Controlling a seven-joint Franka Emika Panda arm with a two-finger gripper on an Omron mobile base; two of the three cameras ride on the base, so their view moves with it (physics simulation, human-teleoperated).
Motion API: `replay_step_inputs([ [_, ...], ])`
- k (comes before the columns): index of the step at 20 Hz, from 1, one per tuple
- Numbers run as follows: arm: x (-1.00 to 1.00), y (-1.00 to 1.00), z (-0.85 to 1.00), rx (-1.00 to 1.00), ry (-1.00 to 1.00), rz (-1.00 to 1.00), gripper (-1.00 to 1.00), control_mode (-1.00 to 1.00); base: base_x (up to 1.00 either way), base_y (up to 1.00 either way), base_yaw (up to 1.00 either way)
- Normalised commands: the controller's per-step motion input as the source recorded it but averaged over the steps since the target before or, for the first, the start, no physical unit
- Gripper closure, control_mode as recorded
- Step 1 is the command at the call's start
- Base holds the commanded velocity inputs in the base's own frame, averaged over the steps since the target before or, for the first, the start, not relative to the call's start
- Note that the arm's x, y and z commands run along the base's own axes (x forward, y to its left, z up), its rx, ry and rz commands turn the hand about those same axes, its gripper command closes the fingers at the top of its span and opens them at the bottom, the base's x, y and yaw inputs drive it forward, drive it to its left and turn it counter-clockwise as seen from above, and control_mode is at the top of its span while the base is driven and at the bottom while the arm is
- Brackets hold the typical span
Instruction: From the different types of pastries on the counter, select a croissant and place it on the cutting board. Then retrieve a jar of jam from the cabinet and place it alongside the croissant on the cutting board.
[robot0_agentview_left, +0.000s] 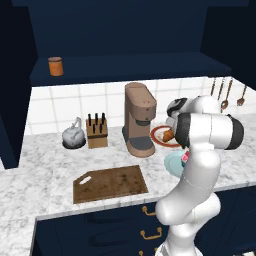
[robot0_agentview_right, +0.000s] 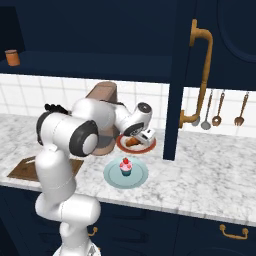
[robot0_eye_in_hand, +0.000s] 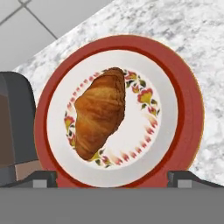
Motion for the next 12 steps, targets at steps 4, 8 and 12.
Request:
replay_step_inputs([
  [4, 0.5, -0.1, -0.18, 0.0, 0.0, 0.0, -1.0, -1.0, 0.0, 0.0, 0.0],
  [8, 0.54, 0.0, -0.04, 0.0, 0.0, 0.0, -1.0, -1.0, 0.0, 0.0, 0.0],
  [12, 0.31, 0.0, -0.22, 0.01, 0.0, 0.0, -1.0, -1.0, 0.0, 0.0, 0.0],
])
